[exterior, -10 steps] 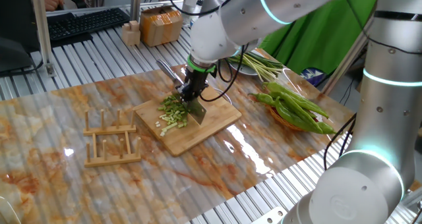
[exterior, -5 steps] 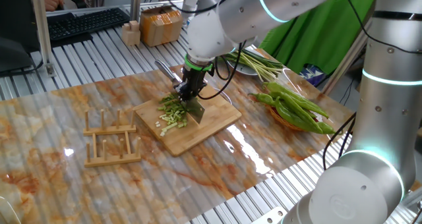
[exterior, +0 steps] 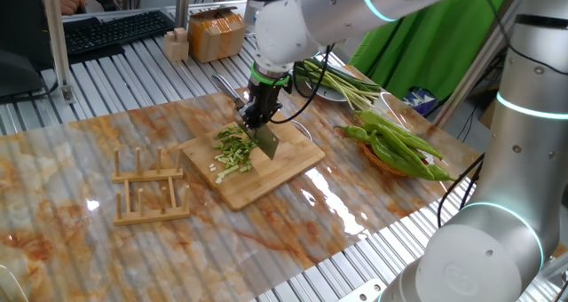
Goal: Chop the green garlic
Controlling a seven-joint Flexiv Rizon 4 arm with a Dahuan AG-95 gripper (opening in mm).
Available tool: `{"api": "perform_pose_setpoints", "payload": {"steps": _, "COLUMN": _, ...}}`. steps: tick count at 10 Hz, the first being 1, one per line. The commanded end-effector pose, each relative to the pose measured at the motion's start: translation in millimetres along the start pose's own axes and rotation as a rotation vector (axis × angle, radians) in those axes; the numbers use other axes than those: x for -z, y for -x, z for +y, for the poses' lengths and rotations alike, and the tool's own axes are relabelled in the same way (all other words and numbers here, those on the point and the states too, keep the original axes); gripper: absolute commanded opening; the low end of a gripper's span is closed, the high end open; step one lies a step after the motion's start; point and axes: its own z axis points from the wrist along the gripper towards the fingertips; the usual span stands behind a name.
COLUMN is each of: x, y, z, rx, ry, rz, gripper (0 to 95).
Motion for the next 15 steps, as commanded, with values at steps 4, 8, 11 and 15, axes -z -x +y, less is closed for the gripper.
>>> {"api": "perform_pose_setpoints", "payload": {"steps": 4, "x": -0.9, "y": 1.1, "z": -6.4, "rx": 0.017, "ry": 0.001, "rz": 0.0, "gripper": 0.0}}
{"api": "perform_pose_setpoints", "payload": {"steps": 8, "x": -20.8, "y": 1.1, "z": -6.9, "rx": 0.026, "ry": 0.003, "rz": -0.005, "gripper": 0.0}}
{"api": "perform_pose_setpoints", "payload": {"steps": 11, "x": -50.9, "y": -1.1, "z": -4.8, "rx": 0.019, "ry": 0.014, "rz": -0.037, "gripper": 0.0}}
{"api": "perform_pose_setpoints", "payload": {"steps": 15, "x": -45.5, "y": 2.4, "z": -3.9, "rx": 0.011, "ry": 0.007, "rz": -0.033, "gripper": 0.0}}
